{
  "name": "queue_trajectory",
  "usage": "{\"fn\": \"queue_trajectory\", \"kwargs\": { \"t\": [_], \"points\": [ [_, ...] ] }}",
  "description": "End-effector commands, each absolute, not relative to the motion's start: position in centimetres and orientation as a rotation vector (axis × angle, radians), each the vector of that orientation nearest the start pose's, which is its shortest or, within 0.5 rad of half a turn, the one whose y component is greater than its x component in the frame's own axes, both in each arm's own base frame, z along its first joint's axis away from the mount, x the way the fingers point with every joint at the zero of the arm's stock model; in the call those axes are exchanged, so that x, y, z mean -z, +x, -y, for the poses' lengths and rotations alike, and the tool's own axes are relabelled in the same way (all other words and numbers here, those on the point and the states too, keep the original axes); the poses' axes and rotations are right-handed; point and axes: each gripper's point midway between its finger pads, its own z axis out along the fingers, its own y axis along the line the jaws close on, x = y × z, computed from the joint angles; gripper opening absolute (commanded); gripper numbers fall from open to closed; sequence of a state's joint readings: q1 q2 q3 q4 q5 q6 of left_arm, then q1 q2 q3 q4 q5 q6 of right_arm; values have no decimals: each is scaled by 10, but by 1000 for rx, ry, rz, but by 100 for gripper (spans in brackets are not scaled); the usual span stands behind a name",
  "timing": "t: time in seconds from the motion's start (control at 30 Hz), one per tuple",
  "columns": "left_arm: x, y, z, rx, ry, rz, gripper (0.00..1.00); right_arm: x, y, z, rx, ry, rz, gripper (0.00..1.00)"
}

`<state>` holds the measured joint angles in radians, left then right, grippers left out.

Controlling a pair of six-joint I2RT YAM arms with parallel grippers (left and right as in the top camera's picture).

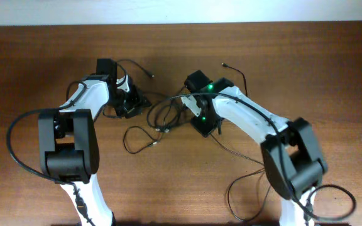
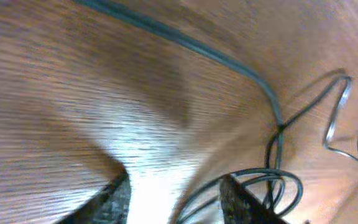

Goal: Untangle cables

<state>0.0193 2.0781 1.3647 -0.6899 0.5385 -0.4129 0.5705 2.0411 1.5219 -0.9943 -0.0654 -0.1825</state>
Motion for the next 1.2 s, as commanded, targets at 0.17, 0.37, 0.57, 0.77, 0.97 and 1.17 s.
{"fn": "queue_trajectory", "kwargs": {
  "t": [0.17,0.37,0.57,0.77,0.97,1.17],
  "points": [
    [-104,408,152,1655,185,-2400,95,-98,301,-266,-802,-1287,-2641,4],
    [-85,409,142,1504,105,-2539,42,-99,301,-265,-809,-1291,-2633,4],
    [-87,405,120,993,35,-2756,72,-99,301,-265,-810,-1290,-2634,4],
    [-75,394,152,810,101,-2850,70,-99,303,-266,-808,-1290,-2624,4],
    [-91,388,183,1027,178,-2784,50,-99,303,-266,-807,-1290,-2624,4],
    [-89,383,183,1023,169,-2814,35,-99,303,-266,-807,-1290,-2624,4]
  ]
}}
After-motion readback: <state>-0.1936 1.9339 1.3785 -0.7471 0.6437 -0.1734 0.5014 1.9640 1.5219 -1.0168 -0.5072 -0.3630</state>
